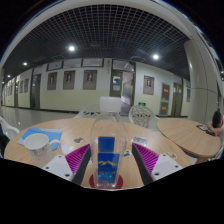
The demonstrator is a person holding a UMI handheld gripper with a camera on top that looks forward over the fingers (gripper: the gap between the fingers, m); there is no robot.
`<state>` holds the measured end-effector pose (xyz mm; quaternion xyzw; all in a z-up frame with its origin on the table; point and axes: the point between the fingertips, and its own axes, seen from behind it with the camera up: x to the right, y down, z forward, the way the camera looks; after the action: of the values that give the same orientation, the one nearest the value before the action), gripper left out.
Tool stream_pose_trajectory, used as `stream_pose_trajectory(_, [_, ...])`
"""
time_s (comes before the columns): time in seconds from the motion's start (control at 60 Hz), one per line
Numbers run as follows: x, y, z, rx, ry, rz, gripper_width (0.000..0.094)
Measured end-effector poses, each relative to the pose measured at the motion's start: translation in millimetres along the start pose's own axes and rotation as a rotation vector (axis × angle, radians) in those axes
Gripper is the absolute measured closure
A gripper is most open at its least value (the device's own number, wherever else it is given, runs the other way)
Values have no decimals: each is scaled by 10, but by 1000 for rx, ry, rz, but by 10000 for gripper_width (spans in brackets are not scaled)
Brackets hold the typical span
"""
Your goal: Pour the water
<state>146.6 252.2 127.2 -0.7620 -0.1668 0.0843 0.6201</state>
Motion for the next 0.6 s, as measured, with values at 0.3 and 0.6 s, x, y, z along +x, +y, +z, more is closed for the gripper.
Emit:
stream_pose_trajectory(0.3, [-481, 160, -1004, -64, -131, 18, 95])
stream_pose_trajectory(0.6, [-1290, 437, -1743, -86, -307, -30, 93])
